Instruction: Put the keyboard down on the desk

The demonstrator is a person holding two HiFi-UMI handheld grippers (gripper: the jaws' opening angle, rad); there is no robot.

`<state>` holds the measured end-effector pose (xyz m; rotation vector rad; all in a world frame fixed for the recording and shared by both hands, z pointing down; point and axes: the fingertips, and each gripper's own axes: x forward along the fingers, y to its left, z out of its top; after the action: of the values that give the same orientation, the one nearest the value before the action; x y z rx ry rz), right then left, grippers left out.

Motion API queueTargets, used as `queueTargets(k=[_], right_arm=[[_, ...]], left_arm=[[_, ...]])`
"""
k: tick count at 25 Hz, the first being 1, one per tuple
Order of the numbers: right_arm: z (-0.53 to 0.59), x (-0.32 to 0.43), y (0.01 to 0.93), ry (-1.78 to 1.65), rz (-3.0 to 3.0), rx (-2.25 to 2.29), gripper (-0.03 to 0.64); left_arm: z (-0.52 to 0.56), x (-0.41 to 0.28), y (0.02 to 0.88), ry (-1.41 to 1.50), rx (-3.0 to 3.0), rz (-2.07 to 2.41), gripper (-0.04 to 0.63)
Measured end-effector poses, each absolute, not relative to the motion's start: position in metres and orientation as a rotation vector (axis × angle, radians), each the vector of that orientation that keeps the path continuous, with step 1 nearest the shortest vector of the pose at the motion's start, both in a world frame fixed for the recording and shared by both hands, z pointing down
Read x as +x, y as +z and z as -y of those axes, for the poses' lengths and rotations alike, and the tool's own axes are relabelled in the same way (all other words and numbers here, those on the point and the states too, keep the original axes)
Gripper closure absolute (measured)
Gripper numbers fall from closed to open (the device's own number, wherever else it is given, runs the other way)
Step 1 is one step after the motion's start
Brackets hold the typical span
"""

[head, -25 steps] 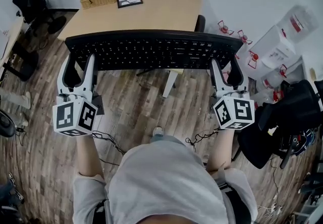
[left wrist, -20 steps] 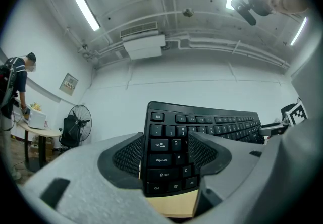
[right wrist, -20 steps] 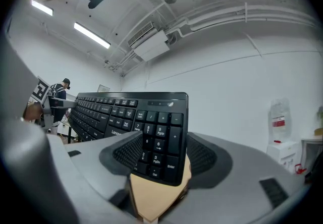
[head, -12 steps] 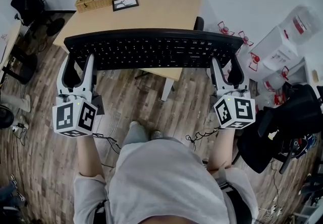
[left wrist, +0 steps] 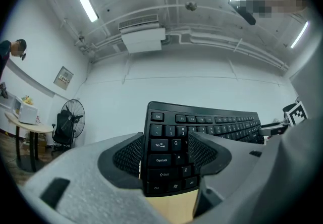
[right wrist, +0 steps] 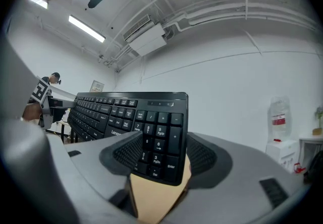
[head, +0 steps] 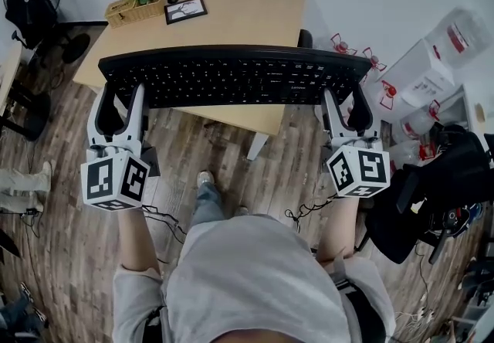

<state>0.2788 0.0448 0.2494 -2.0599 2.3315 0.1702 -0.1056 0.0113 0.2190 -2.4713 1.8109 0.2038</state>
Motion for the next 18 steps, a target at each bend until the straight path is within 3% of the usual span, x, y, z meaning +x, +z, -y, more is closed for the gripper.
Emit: queueTargets(k=[18], right_arm=[[0.152, 0.184, 0.255, 0.107, -2.311, -2.137, 0.368]], left_arm=[[0.204, -0.198, 0.225, 0.142, -2.547, -1.788, 0.322]])
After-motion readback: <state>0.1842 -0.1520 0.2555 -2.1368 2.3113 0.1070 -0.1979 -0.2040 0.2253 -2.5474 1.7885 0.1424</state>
